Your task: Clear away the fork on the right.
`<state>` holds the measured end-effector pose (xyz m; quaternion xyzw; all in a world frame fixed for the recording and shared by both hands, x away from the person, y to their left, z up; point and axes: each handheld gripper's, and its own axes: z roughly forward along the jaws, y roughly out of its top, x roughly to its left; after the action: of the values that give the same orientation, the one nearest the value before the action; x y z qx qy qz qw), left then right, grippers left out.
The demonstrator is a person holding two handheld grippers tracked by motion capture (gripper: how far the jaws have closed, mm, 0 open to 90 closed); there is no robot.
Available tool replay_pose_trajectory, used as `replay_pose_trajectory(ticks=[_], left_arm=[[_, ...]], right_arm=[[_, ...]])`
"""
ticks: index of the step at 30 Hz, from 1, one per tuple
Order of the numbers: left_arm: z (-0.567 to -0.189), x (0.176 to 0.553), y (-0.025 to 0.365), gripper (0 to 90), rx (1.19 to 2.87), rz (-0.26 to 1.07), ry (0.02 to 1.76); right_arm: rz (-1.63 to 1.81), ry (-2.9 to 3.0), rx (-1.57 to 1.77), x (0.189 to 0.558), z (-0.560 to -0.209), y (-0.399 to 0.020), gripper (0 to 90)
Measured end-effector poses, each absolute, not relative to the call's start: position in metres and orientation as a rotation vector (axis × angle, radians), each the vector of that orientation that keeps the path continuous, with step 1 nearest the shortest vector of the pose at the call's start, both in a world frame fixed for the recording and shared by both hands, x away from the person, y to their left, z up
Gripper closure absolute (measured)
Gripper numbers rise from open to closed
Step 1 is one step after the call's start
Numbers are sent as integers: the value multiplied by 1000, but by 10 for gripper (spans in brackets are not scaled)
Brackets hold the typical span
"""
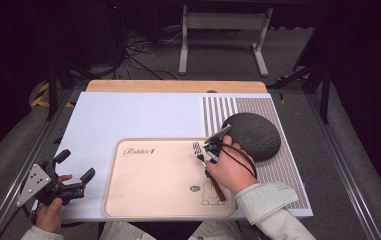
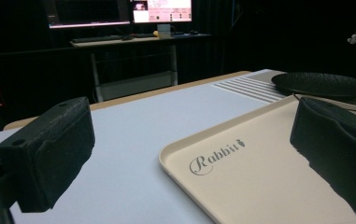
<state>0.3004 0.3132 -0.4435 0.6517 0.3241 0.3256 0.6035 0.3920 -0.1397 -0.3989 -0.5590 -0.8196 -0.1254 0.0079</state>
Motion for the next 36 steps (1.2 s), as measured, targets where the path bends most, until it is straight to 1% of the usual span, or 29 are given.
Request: replay_pose_trajectory(ticks=[36], left_arm=[[-444,301,313,8,1511,755,752]], right_arm=[[-322,-2519,-1753,398,-415,-143,777]])
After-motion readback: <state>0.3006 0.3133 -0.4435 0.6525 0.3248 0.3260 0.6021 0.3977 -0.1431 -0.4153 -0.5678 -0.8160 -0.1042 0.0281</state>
